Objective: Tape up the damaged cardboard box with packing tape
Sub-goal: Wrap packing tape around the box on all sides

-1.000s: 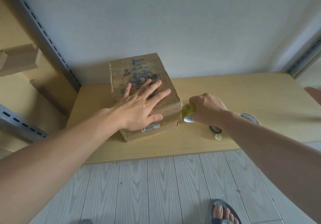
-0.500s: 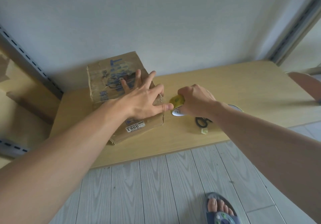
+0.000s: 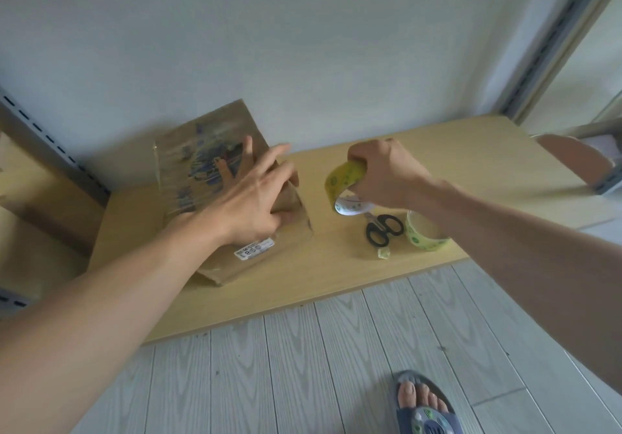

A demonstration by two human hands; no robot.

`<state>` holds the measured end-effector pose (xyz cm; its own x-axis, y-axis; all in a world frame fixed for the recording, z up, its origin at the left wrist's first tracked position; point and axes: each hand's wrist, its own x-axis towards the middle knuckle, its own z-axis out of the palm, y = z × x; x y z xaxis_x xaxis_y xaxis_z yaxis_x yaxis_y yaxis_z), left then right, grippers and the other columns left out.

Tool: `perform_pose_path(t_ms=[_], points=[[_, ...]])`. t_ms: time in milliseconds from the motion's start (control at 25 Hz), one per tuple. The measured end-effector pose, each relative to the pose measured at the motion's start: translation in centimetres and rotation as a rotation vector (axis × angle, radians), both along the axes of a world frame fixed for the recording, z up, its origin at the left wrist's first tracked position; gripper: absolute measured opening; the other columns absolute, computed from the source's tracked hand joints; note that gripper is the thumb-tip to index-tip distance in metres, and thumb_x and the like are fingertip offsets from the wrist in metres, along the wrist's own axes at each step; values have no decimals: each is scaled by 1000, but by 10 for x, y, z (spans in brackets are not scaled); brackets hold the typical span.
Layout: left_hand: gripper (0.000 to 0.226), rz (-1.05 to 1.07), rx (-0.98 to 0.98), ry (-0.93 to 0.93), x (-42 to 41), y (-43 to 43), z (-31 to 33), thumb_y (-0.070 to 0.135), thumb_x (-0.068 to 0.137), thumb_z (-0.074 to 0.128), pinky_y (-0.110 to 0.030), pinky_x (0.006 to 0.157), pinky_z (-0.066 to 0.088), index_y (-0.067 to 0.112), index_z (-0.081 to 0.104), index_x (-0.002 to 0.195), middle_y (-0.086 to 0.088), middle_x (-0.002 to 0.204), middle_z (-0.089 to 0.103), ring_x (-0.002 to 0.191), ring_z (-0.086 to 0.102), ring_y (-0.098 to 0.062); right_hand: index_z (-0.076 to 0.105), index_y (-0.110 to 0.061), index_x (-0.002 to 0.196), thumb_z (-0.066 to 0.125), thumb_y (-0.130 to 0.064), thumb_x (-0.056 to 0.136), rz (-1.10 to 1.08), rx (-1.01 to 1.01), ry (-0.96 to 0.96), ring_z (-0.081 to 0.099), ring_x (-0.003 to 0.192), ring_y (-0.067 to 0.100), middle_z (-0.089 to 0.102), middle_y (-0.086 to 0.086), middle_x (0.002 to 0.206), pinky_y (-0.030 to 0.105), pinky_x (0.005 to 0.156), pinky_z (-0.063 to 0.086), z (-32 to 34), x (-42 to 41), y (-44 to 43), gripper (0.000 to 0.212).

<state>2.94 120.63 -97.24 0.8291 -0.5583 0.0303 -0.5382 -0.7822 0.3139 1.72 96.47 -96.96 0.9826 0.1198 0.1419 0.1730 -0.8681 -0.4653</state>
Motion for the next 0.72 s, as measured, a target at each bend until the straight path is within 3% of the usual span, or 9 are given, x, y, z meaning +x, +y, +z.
perform_pose_path(t_ms=[80, 120, 200, 320, 400, 480, 560, 640, 720], points=[[50, -12, -326, -200, -3, 5, 9, 30, 83, 80, -43, 124, 11, 8, 54, 120, -4, 161, 22, 153, 14, -22, 53, -20, 66, 63, -15, 70, -13, 178, -108, 44, 56, 12, 47, -8, 57, 20, 46, 31, 29, 2, 5, 11], [61, -2, -465, -240, -3, 9, 9, 34, 82, 79, -28, 121, 18, 4, 52, 127, 0, 155, 28, 147, 25, -8, 53, -18, 67, 61, -17, 67, -10, 262, -182, 41, 54, 7, 44, -9, 57, 18, 45, 28, 47, 3, 9, 8], [80, 41, -544, -164, -11, 20, 0, 37, 80, 77, -14, 114, 27, 3, 40, 142, 8, 145, 35, 134, 35, 12, 53, -20, 68, 64, -19, 64, 96, 249, -249, 41, 52, 2, 44, -11, 56, 16, 46, 28, 77, 1, 21, 12], [85, 81, -477, -141, -21, 55, -29, 32, 77, 86, -28, 115, 38, 11, 37, 143, 5, 144, 46, 136, 43, 3, 53, -24, 68, 81, -24, 68, 323, 122, -170, 43, 51, 4, 47, -11, 55, 17, 48, 29, 76, -21, 57, 29], [85, 81, -335, -227, -14, 79, -30, 45, 73, 84, -50, 121, 27, 17, 39, 140, 2, 153, 41, 150, 30, -14, 46, -25, 64, 85, -28, 71, 378, 142, -184, 42, 50, 8, 44, -9, 53, 17, 46, 29, 62, -27, 79, 40], [91, 86, -221, -212, -5, 81, -17, 58, 67, 78, -59, 122, 18, 24, 40, 143, 4, 155, 39, 154, 19, -18, 49, -23, 68, 85, -27, 70, 337, 142, -214, 43, 53, 10, 47, -9, 56, 17, 48, 30, 57, -23, 85, 36], [96, 38, -242, -108, -1, 68, -6, 59, 67, 79, -55, 124, 16, 30, 37, 148, 4, 160, 32, 155, 16, -17, 52, -23, 72, 83, -23, 68, 266, 158, -188, 45, 56, 10, 51, -9, 60, 17, 50, 31, 59, -20, 77, 31], [97, 9, -260, -48, -1, 53, -4, 50, 72, 84, -37, 123, 11, 33, 34, 154, 7, 167, 18, 156, 5, -10, 49, -30, 69, 80, -17, 70, 220, 164, -154, 47, 57, 5, 51, -10, 60, 14, 50, 33, 58, -20, 65, 34], [96, 3, -260, -63, 0, 49, -6, 43, 75, 86, -29, 120, 9, 30, 35, 156, 10, 168, 15, 155, -1, -5, 50, -32, 68, 77, -10, 72, 219, 132, -120, 50, 59, 2, 52, -10, 60, 12, 50, 34, 59, -20, 60, 35]])
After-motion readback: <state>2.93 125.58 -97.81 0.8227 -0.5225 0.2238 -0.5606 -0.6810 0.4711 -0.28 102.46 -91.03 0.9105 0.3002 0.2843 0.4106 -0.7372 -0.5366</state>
